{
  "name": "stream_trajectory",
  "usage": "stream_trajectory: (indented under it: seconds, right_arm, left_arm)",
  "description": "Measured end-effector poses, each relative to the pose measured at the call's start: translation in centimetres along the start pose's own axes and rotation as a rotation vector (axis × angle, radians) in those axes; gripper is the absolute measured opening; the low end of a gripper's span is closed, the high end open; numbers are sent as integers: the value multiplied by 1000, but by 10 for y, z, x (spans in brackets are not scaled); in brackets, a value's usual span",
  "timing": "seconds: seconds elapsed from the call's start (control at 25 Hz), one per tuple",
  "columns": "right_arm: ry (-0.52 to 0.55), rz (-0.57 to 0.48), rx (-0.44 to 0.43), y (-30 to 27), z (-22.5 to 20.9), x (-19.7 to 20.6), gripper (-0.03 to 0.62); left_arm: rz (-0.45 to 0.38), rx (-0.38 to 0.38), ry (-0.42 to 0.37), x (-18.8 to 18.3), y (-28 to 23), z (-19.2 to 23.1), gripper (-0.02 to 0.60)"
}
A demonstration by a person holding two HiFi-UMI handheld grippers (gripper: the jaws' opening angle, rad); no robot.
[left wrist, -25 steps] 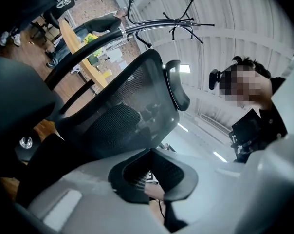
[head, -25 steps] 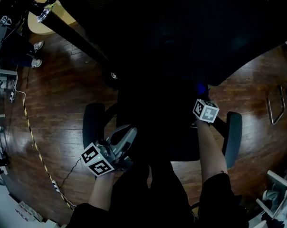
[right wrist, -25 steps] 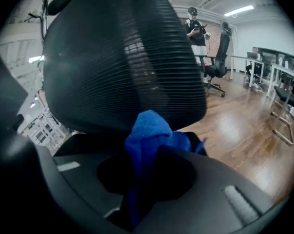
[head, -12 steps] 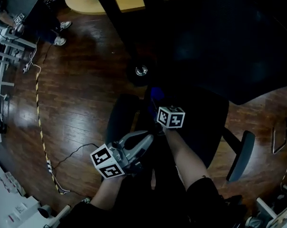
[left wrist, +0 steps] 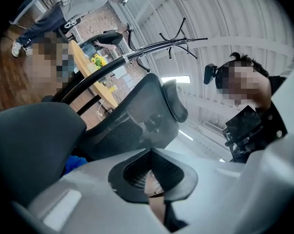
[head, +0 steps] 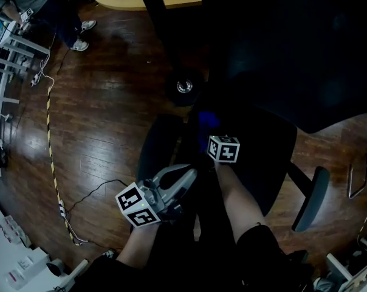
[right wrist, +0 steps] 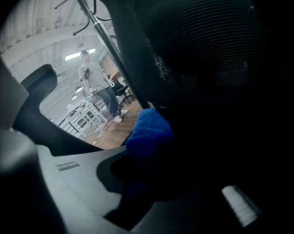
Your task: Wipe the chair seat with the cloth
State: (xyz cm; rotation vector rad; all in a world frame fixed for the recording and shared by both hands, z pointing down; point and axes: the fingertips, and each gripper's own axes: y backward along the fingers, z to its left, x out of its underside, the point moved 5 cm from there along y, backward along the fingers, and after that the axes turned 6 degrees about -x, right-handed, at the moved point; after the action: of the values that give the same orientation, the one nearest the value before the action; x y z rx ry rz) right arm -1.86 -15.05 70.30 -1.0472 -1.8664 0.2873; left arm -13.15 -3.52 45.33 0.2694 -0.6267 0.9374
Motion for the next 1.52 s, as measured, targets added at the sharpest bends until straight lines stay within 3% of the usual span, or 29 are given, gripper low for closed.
stream_trajectory:
  seconds: [0.52,0.68,0.8,1.04,1.16,1.28,1.52]
  right_arm:
    - [-175,-80,456,208,-187,39,67]
    - [-136,-99,565,265,-214,50,67]
    - [-119,-149,590,280,-218,56,66]
    - [-132,-154,553,281,-220,52,66]
    - [-67,-157,527,273,-199,41,66]
    - [-2,-175,409,231,-153,21,66]
    - [14,-160,70,116,-20,-4,66]
  left_arm:
    - [153,117,-31,24,-57,-19,-12]
    - [165,133,-41,30,-73,-28,-12]
    - [170,141,-39,38,-78,-36,-12]
    - [157,120,-37,40,-65,-37,-12]
    - [128,107,-36,34,-52,-36,-12]
    - [87,90,-39,26,-37,-35,-12]
    - [2,34,-24,11,-5,-27,-12]
